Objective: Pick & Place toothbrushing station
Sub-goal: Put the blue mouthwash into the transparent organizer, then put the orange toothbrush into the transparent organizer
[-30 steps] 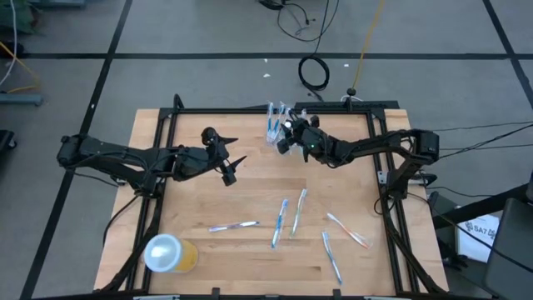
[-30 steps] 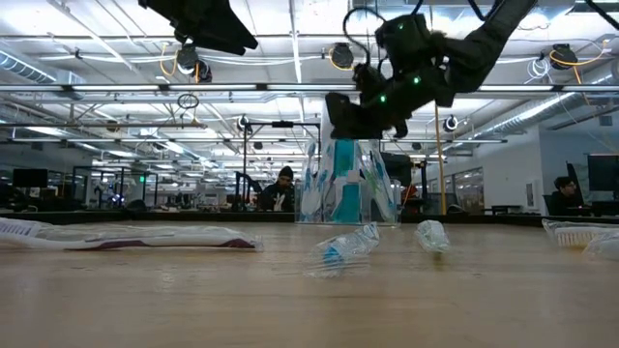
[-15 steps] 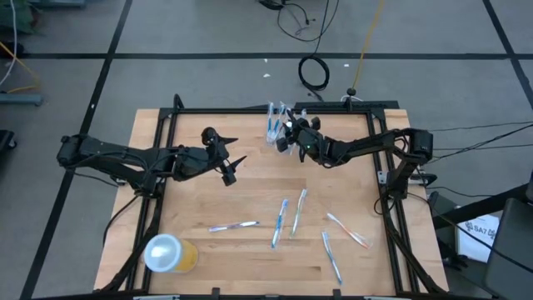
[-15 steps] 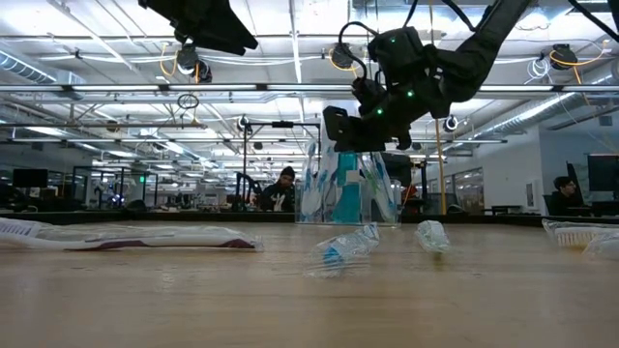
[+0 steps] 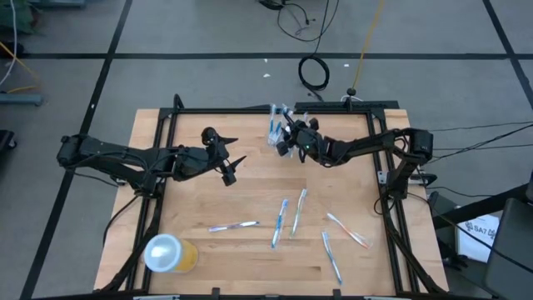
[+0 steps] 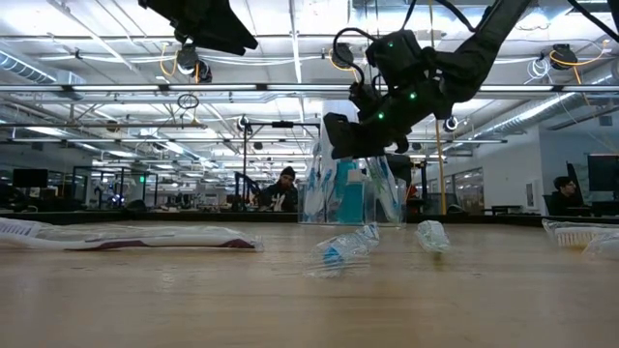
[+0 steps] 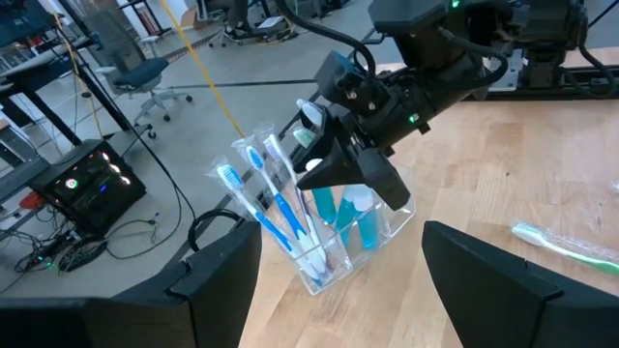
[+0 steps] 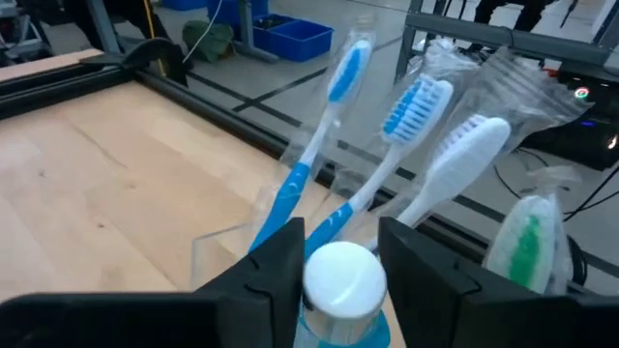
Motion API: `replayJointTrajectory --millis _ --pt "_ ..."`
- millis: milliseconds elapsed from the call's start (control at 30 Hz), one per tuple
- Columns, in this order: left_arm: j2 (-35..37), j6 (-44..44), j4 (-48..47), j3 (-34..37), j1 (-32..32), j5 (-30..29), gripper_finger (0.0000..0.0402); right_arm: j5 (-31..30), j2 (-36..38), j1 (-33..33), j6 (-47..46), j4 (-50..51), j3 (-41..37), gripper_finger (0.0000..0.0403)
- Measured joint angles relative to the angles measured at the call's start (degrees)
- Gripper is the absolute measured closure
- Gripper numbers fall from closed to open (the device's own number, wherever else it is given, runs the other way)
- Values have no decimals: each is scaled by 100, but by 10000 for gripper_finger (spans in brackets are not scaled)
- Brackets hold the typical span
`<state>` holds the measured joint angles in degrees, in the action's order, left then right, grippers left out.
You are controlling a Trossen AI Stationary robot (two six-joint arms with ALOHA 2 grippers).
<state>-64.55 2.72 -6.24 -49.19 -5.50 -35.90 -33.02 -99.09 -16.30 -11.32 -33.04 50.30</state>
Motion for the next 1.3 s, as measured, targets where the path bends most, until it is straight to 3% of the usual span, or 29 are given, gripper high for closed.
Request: replayJointTrajectory --millis 400,767,967,1200,1300 --pt "0 0 -1 0 -1 -1 114 -13 0 -17 133 -338 0 223" --pt "0 -2 -78 0 0 0 116 9 388 483 1178 -575 0 236" --pt "0 -2 -272 0 -1 -1 117 49 1029 1043 1567 286 2 235" --pt "0 -31 -433 0 0 -2 121 1788 1887 1405 752 1850 4 224" --pt "0 -42 -486 0 -2 0 121 2121 2157 1546 0 2501 7 223"
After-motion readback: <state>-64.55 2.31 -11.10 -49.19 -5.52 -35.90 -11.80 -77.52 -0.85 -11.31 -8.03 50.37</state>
